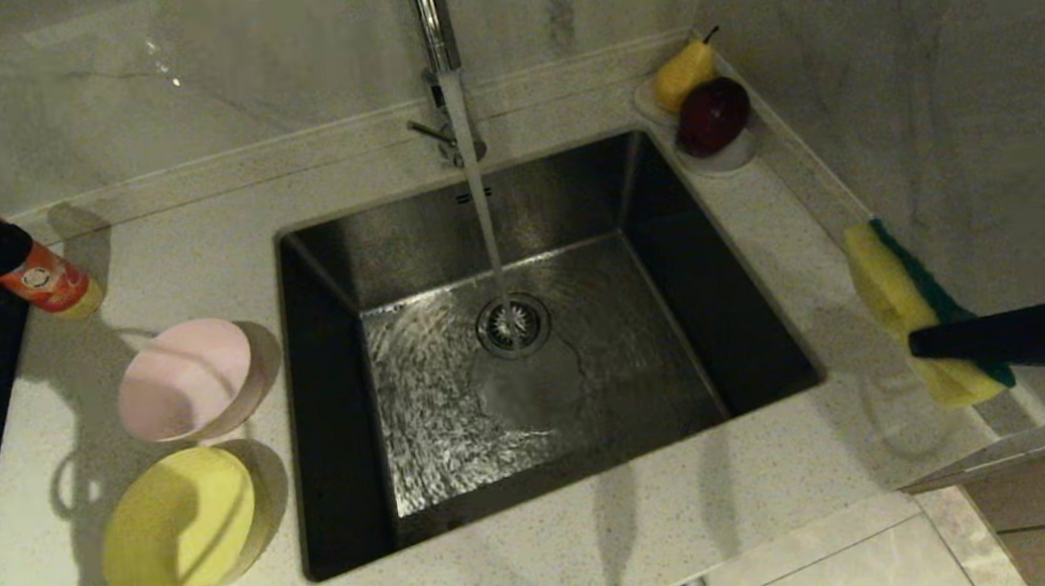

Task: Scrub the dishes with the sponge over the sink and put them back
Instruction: Place the bowl on the table, then wash the bowl

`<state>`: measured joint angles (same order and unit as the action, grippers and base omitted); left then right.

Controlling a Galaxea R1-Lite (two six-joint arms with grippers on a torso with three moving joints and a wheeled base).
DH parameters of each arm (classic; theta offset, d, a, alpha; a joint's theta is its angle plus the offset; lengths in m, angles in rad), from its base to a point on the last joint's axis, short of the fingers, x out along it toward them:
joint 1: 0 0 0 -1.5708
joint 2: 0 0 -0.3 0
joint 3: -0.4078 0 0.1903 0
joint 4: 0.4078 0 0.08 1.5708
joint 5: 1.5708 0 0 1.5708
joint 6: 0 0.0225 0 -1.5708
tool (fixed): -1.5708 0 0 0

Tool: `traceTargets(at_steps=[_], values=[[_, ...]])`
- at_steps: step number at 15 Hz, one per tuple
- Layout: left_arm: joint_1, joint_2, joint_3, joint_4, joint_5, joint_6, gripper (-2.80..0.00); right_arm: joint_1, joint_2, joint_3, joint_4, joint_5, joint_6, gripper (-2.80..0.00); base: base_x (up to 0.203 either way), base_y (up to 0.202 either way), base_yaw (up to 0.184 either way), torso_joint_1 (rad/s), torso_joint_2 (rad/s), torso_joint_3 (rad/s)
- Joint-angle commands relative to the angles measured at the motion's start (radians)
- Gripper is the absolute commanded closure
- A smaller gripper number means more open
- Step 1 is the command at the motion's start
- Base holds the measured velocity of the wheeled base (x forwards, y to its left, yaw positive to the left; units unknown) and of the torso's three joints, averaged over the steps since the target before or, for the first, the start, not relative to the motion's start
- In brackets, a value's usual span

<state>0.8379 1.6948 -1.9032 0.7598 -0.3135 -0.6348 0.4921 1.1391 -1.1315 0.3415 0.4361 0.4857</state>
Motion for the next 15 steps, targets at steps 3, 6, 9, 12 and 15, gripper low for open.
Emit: traceTargets(at_steps=[3, 6, 9, 12, 15], values=[[-0.169, -0.22, 0.085, 0.163, -0.085, 0.279, 0.0, -0.003, -0.022, 0.004, 0.004, 0.0, 0.005, 0.0, 0.0, 0.0, 0.0, 0.0, 0.0, 0.0], [-0.309, -0.287, 0.215, 0.199, -0.09, 0.388, 0.0, -0.052, -0.025, -0.004, 0.004, -0.002, 0.003, 0.0, 0.0, 0.0, 0.0, 0.0, 0.0, 0.0], [-0.381, -0.297, 0.318, 0.196, -0.088, 0.412, 0.0, -0.075, -0.029, -0.001, 0.004, 0.0, 0.005, 0.0, 0.0, 0.0, 0.0, 0.0, 0.0, 0.0], [-0.399, -0.273, 0.411, 0.179, -0.088, 0.466, -2.8, -0.078, -0.026, 0.002, 0.004, 0.0, 0.006, 0.0, 0.0, 0.0, 0.0, 0.0, 0.0, 0.0], [-0.399, -0.251, 0.546, 0.07, -0.087, 0.472, -2.8, -0.106, 0.006, -0.001, 0.004, -0.001, 0.004, 0.0, 0.0, 0.0, 0.0, 0.0, 0.0, 0.0]])
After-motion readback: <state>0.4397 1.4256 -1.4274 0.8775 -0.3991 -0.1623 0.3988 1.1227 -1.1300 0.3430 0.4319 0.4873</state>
